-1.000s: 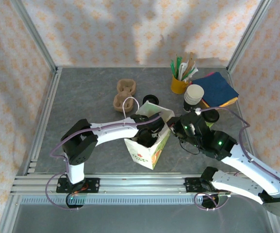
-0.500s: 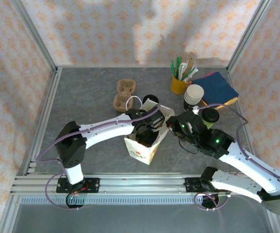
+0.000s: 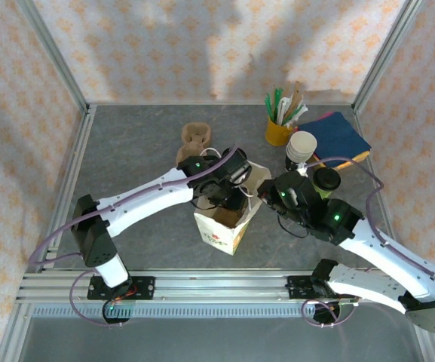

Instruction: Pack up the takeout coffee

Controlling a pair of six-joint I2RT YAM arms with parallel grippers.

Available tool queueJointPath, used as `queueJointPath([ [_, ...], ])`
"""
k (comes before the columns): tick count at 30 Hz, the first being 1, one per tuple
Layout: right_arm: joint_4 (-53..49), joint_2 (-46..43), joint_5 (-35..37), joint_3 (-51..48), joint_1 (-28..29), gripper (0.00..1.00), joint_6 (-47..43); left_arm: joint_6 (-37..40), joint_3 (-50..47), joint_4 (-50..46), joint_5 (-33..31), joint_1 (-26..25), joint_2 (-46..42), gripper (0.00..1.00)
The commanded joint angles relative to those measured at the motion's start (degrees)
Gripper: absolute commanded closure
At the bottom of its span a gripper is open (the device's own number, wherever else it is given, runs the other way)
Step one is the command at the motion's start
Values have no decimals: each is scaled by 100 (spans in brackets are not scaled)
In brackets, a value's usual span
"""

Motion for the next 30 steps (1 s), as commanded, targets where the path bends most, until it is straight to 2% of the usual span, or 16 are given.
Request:
queueJointPath([
  [1, -152, 33, 333, 261, -22, 100, -175, -144, 277, -223, -49, 27, -425, 83],
  [3, -120, 58, 325, 252, -19, 100, -218, -146, 254, 4, 125, 22, -579, 83],
  [12, 50, 114, 332, 221, -27, 100, -328, -118, 616, -1, 12, 61, -959, 81],
  [16, 422, 104, 88, 158, -22, 100, -659, -66, 952, 34, -389, 108, -1278, 69],
  [19, 787, 87, -150, 81, -23, 100, -906, -107, 922, 247, -485, 265, -1627, 64],
  [25, 1553, 202, -601, 2, -42, 100, -1189, -171, 773, 523, -929, 617, -2340, 55],
  [30, 1909, 573, -1161, 96, -179, 100, -1252, -142, 712, 392, -1184, 828, -2640, 53],
])
